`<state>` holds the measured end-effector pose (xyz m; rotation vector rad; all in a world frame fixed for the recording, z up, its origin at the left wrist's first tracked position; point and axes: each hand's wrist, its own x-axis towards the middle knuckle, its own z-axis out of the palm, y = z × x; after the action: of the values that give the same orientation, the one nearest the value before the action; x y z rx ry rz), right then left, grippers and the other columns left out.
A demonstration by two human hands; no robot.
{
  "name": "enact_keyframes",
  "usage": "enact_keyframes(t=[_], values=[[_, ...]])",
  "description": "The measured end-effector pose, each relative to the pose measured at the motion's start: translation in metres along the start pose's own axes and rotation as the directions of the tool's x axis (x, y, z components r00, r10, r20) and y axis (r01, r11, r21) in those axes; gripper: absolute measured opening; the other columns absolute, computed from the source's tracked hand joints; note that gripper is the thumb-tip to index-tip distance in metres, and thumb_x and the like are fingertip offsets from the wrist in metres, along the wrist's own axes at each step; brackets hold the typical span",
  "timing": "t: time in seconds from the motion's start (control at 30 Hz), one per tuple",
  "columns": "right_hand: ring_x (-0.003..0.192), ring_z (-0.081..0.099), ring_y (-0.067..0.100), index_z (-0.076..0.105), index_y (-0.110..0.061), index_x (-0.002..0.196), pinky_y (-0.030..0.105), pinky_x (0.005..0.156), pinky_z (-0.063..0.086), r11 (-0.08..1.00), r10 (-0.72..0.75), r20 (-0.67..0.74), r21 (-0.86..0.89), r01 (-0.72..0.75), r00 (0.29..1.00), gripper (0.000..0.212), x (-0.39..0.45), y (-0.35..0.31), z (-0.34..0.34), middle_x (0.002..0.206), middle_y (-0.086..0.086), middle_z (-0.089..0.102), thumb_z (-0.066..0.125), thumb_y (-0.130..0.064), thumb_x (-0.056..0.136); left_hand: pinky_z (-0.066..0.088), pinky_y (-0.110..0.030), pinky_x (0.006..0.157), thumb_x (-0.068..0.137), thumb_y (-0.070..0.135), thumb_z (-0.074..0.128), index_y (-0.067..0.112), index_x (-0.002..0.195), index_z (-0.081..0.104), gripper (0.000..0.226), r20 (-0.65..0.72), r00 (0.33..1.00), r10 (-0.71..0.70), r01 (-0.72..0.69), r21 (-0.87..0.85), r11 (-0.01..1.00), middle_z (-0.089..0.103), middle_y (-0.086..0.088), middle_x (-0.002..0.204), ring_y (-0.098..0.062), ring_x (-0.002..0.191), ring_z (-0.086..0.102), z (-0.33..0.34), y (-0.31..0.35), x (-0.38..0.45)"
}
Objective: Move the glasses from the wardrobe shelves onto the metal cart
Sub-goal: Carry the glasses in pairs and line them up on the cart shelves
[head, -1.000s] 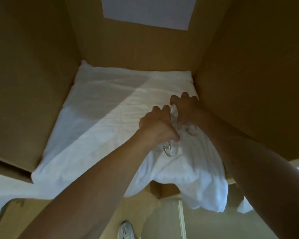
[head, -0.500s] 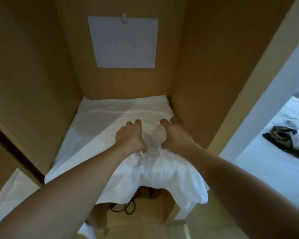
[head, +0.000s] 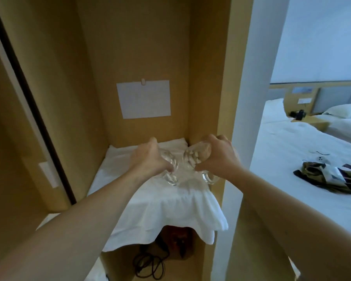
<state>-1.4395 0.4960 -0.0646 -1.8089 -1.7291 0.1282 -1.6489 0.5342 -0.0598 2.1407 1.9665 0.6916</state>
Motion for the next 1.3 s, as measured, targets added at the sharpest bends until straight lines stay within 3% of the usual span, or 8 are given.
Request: enact_keyframes(t=[0.17,0.43,0.6,0.7,0.8,0.93,1.03,1.3], values=[[0.109,0.058,0.020,0.059,-0.035,0.124,0.037,0.090,0.053,0.930,0.202,-0.240,0.351,-0.109,0.950,0.085,-0.025,0.012,-0.065,0.112,-0.005,0.062,0.095,-0.046,0.048,0.055,-0.038,0.073,0.043,0.050,0.095,0.023,0.100,0.053,0.076,-0.058,0.998,-0.018,-0.005,-0.373,0.928,0.061,0.004,0.098,-0.019,0.091,0.059,-0.031,0.042,-0.009],[0.096,0.073,0.017,0.063,-0.027,0.121,0.038,0.085,0.061,0.575,0.568,-0.354,0.817,-0.050,0.743,0.082,-0.066,0.055,-0.143,0.111,-0.003,0.073,0.099,-0.038,0.049,0.053,-0.031,0.076,0.056,0.034,0.097,0.021,0.109,0.049,0.073,-0.036,0.970,0.242,-0.144,-0.883,0.447,0.058,0.006,0.104,-0.011,0.093,0.060,-0.026,0.143,-0.014],[0.088,0.076,0.016,0.068,-0.016,0.115,0.043,0.092,0.055,0.200,0.647,-0.194,0.976,0.081,0.738,0.030,-0.107,0.056,-0.161,0.093,-0.002,0.079,0.073,-0.029,0.089,0.057,-0.039,0.075,0.047,0.045,0.100,0.025,0.109,0.049,0.083,0.127,0.927,0.353,0.044,-0.971,0.235,0.059,0.003,0.115,-0.018,0.104,0.062,-0.017,0.184,-0.015],[0.103,0.070,0.028,0.070,-0.013,0.113,0.042,0.097,0.049,-0.006,0.675,-0.133,0.983,0.185,0.725,0.030,-0.128,0.060,-0.152,0.112,0.010,0.075,0.067,-0.036,0.093,0.064,-0.050,0.074,0.055,0.030,0.100,0.021,0.115,0.053,0.078,0.332,0.825,0.458,0.313,-0.942,0.121,0.057,-0.004,0.121,-0.026,0.107,0.064,-0.006,0.194,-0.015],[0.109,0.068,0.031,0.068,-0.012,0.119,0.040,0.097,0.052,-0.141,0.749,-0.102,0.941,0.308,0.654,0.044,-0.148,0.067,-0.138,0.118,0.015,0.073,0.071,-0.043,0.089,0.062,-0.051,0.080,0.059,0.022,0.096,0.012,0.128,0.062,0.078,0.508,0.586,0.631,0.617,-0.785,0.059,0.071,-0.012,0.120,-0.035,0.104,0.072,0.008,0.200,-0.019],[0.106,0.065,0.022,0.070,-0.015,0.118,0.029,0.103,0.042,-0.112,0.839,-0.125,0.913,0.393,0.530,0.048,-0.182,0.070,-0.122,0.119,0.006,0.073,0.075,-0.048,0.083,0.057,-0.046,0.091,0.083,0.022,0.077,0.011,0.127,0.064,0.047,0.549,0.321,0.772,0.786,-0.609,0.107,0.077,-0.015,0.108,-0.031,0.093,0.076,0.032,0.203,-0.036],[0.093,0.068,0.023,0.070,-0.012,0.109,0.032,0.080,0.050,-0.058,0.890,-0.153,0.896,0.440,0.430,0.042,-0.209,0.064,-0.112,0.100,0.009,0.077,0.074,-0.046,0.084,0.055,-0.050,0.094,0.087,0.023,0.075,0.011,0.130,0.062,0.046,0.549,0.184,0.815,0.860,-0.491,0.137,0.074,-0.017,0.117,-0.037,0.104,0.073,0.057,0.204,-0.046],[0.099,0.073,0.038,0.060,-0.009,0.132,0.054,0.086,0.057,0.080,0.935,-0.198,0.926,0.370,0.294,0.068,-0.256,0.090,-0.110,0.116,0.021,0.072,0.085,-0.036,0.075,0.043,-0.058,0.109,0.051,0.027,0.099,0.015,0.133,0.063,0.090,0.510,0.091,0.855,0.884,-0.436,0.166,0.067,-0.018,0.131,-0.039,0.121,0.063,0.112,0.231,-0.075]])
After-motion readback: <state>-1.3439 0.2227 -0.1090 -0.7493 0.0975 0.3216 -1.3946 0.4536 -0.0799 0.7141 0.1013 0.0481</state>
